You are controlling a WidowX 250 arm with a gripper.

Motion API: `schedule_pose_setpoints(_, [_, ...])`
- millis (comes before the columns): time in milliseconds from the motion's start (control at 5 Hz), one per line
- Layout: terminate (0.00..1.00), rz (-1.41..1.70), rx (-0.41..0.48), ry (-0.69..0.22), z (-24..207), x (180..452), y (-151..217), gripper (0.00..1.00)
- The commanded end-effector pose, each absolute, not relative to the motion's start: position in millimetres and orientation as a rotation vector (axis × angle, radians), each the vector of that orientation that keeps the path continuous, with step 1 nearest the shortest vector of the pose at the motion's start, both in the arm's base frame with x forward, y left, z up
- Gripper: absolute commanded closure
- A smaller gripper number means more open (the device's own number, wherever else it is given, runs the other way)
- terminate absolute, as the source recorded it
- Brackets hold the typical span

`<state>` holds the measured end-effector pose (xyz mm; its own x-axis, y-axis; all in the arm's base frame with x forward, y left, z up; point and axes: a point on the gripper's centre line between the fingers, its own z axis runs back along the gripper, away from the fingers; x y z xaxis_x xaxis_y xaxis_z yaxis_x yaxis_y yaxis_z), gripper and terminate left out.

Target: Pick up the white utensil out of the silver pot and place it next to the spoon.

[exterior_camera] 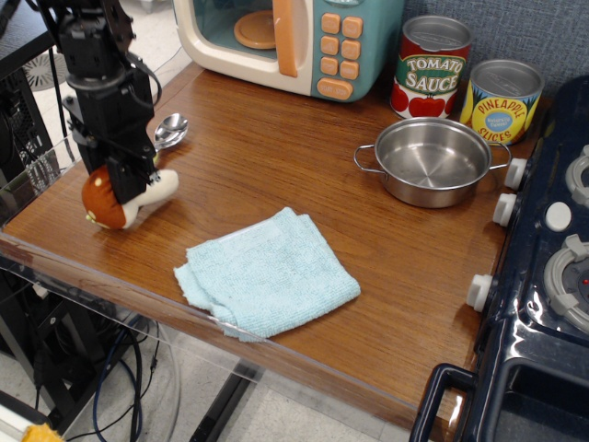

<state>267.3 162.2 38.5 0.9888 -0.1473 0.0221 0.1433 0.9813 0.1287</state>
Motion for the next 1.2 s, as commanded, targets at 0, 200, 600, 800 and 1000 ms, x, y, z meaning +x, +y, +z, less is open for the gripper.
schedule_pose_setpoints(0, [0.00,-0.021,0.165,-0.013,48,255,161,0.00])
schedule_pose_setpoints(200, [0.00,-0.018,0.170,-0.009,49,255,162,0.00])
schedule_pose_setpoints(600, [0.00,-0.021,0.141,-0.078,73,262,157,0.00])
schedule_pose_setpoints(800, [0.00,-0.026,0.090,-0.137,98,272,149,0.00])
schedule_pose_setpoints(1000, [0.00,-0.047,0.092,-0.182,125,275,144,0.00])
